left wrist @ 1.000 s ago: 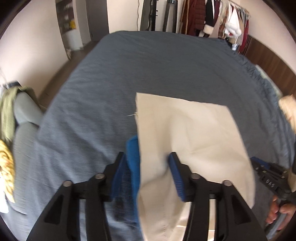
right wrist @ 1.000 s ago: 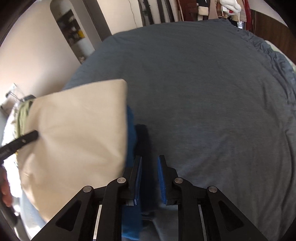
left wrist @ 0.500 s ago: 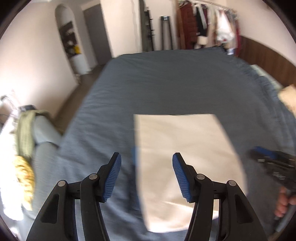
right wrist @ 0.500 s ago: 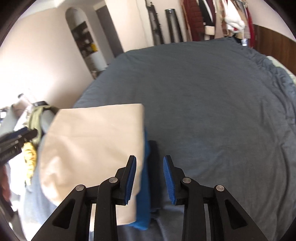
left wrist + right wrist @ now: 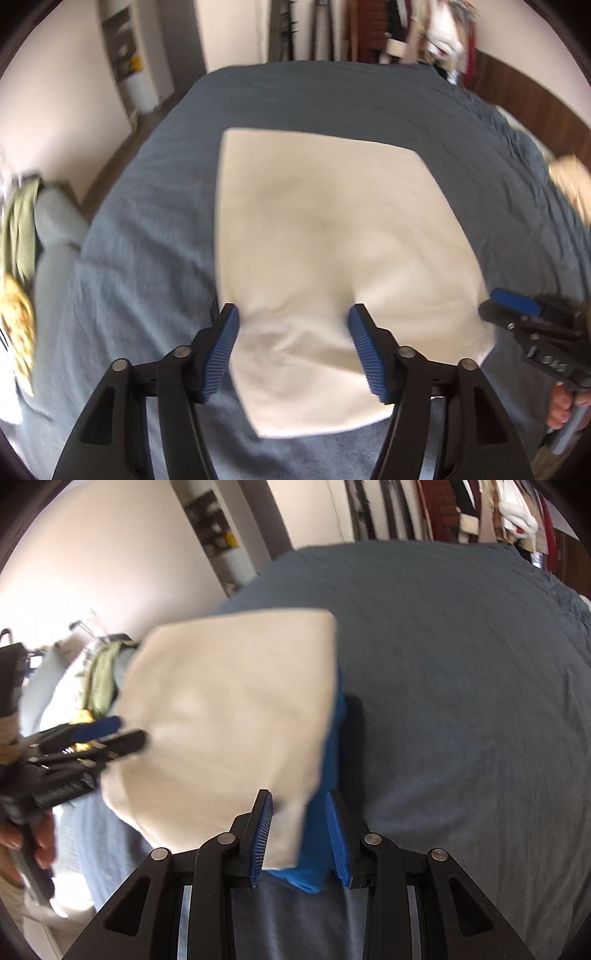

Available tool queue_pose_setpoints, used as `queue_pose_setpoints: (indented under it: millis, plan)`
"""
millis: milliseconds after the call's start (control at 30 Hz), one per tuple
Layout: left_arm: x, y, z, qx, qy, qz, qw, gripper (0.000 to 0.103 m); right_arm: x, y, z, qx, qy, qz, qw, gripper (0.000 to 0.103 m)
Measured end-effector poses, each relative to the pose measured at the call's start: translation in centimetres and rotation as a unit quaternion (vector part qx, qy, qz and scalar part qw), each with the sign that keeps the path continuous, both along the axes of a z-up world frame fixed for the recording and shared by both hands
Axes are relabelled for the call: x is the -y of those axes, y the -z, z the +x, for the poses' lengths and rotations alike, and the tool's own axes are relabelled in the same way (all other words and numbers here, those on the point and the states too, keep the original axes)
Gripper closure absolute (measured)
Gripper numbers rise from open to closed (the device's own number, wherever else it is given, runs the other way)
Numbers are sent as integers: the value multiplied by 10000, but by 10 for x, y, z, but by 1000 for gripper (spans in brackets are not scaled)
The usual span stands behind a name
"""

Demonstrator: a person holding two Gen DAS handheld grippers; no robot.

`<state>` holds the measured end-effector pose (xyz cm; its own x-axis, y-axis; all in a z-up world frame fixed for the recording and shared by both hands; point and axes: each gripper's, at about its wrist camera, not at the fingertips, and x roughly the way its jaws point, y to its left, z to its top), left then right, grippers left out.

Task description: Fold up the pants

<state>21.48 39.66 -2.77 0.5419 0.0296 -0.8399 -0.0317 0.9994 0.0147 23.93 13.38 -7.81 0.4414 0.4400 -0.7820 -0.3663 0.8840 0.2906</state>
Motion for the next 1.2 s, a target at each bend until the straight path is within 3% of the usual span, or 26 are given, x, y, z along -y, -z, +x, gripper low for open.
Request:
queue_pose_setpoints:
  millis: [33,133,200,300,333,400,533,667,833,967,1200]
  plan:
    - [-5,-1,-3,-12,-104,-12,9999,41,4,5,3,-65,34,-61,10000,72]
    - [-8,-9,-17,98,-502,595,9969,43,13,12,12,-142,235,-410,9988,72]
    - [4,-16,-27,219,-508,839,9949,43,20,11,15,-62,408,-724,9965,72]
    - [34,-33,-41,547,-396,859,9940,42,37,5,17,66,547,-674,9962,70]
    - [41,-37,-46,649,-390,809,9938,40,45,1,17,117,574,-574,9966,66]
    - [63,-45,-53,900,-440,724,9923,36,55,-8,16,298,573,-407,9971,43]
    - [103,-57,-69,1437,-443,455,9876,25,84,-27,0,855,491,-248,9948,31]
    - [137,-52,-75,1723,-455,574,9823,21,104,-40,-10,1368,337,-200,9898,20]
    - [168,-29,-83,1926,-629,557,9777,20,129,-33,-25,1874,244,-440,9810,19]
    - [196,-12,-100,2066,-697,396,9751,20,157,-25,-36,1946,351,-464,9792,19]
    - [235,-9,-143,2285,-737,388,9700,15,197,-28,-69,2174,576,-172,9742,19]
